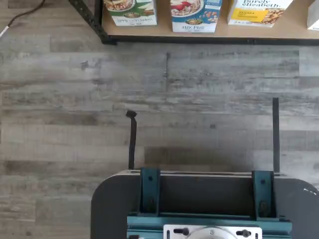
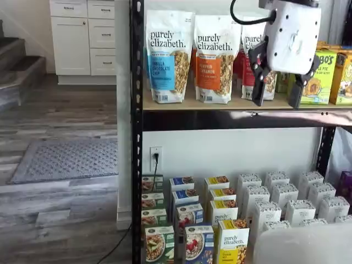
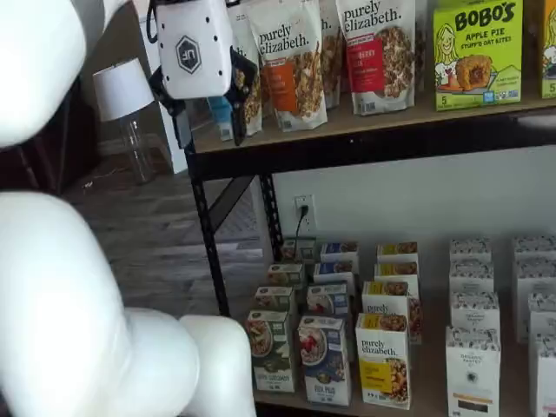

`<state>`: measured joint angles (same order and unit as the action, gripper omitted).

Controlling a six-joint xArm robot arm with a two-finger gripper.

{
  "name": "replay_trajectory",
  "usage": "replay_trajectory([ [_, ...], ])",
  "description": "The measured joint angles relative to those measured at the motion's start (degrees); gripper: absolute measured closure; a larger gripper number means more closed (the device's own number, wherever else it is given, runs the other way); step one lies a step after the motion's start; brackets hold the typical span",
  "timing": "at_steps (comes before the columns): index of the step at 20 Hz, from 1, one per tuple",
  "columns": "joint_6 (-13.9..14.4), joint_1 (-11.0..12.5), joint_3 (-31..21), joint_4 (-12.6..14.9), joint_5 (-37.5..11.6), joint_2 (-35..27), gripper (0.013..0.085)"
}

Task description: Pick up the blue and white box that is on the bottom shelf, the second box from the left

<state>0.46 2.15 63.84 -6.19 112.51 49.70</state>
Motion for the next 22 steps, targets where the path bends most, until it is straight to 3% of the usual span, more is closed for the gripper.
replay_trajectory([
  [8,2.35,-3.02,-4.49,1.02,-4.15,0.71,0.013],
  [22,4.13,-5.56,-16.17,-0.49,-16.68,-1.67,0.013],
])
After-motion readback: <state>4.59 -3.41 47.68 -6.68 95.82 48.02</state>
